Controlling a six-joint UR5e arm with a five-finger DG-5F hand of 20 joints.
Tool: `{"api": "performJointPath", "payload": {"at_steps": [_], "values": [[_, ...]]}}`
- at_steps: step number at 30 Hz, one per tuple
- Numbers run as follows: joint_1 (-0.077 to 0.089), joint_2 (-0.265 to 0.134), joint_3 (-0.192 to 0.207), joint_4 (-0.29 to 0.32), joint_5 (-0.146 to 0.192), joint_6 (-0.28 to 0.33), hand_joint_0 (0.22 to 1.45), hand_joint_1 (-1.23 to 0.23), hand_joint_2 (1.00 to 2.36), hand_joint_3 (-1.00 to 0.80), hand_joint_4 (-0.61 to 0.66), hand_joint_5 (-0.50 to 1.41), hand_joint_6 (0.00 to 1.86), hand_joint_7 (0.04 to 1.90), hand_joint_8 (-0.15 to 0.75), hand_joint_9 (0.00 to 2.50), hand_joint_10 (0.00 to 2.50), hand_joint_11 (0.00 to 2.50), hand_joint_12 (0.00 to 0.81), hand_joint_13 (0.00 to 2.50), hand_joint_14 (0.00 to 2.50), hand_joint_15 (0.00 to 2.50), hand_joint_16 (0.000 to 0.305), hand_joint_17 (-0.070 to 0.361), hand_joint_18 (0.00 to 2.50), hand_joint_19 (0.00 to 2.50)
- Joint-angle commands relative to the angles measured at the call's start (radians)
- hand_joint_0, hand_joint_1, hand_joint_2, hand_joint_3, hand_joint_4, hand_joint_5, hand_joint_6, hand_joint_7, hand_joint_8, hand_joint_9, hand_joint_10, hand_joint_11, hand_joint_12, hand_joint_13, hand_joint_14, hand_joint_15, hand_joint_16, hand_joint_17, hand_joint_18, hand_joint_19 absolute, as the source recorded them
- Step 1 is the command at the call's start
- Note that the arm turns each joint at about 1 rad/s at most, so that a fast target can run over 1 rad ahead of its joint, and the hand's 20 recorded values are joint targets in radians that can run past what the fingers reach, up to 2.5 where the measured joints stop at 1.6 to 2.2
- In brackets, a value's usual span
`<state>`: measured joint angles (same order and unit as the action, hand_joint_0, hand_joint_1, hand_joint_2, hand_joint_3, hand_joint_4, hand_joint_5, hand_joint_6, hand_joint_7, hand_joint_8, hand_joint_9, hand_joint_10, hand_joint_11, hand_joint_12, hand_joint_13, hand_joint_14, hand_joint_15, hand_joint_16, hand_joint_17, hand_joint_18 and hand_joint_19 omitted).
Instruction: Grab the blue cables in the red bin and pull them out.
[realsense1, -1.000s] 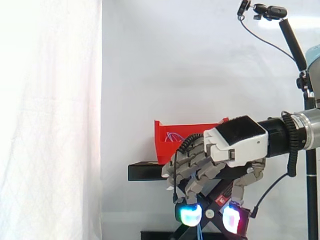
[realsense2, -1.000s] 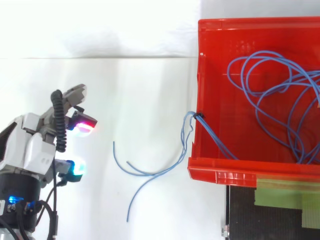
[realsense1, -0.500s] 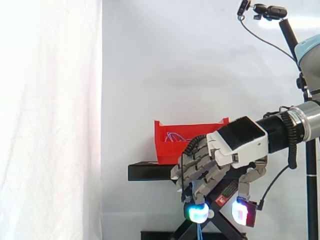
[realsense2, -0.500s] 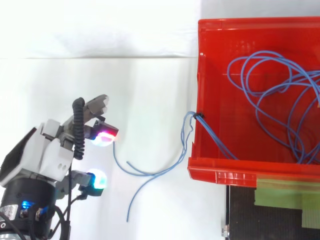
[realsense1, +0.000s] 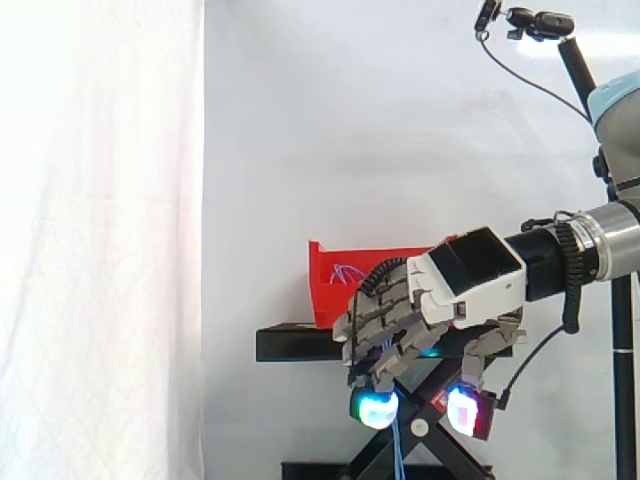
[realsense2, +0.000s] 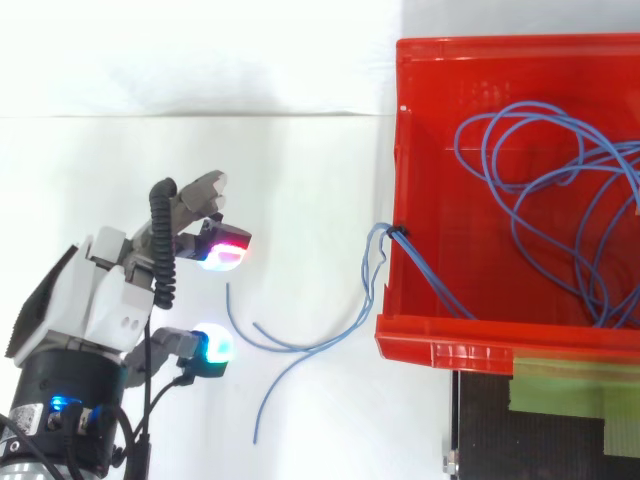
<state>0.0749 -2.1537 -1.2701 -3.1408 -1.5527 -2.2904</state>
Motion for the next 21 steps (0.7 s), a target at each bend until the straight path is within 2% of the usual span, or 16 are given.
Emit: {"api": "performJointPath", "payload": {"at_steps": [1, 2, 6, 17, 21], "values": [[-0.003, 0.000, 0.000, 0.010, 0.000, -0.050, 0.67, -1.01, 1.00, -1.00, 0.14, 0.62, 0.01, 0.58, 0.246, 0.55, 0.01, 0.29, 0.375, 0.39, 0.01, 0.24, 0.051, 0.115, 0.35, 0.33], [-0.003, 0.000, 0.000, 0.010, 0.002, -0.068, 0.67, -1.01, 1.00, -1.00, 0.13, 0.61, 0.01, 0.57, 0.246, 0.55, 0.01, 0.29, 0.373, 0.39, 0.01, 0.23, 0.051, 0.115, 0.35, 0.33], [-0.003, 0.000, 0.000, 0.010, 0.002, -0.077, 0.67, -1.01, 1.00, -1.00, 0.13, 0.61, 0.01, 0.57, 0.248, 0.55, 0.01, 0.29, 0.374, 0.39, 0.01, 0.23, 0.051, 0.115, 0.35, 0.33], [-0.021, 0.000, 0.000, 0.016, -0.001, -0.076, 0.68, -1.00, 1.00, -1.00, 0.13, 0.60, 0.01, 0.54, 0.245, 0.55, 0.01, 0.28, 0.374, 0.39, 0.01, 0.23, 0.051, 0.115, 0.34, 0.34], [-0.030, 0.000, 0.018, 0.024, -0.001, -0.076, 0.68, -1.00, 1.00, -1.00, 0.13, 0.60, 0.01, 0.53, 0.246, 0.55, 0.01, 0.29, 0.373, 0.39, 0.01, 0.23, 0.051, 0.114, 0.34, 0.33]]}}
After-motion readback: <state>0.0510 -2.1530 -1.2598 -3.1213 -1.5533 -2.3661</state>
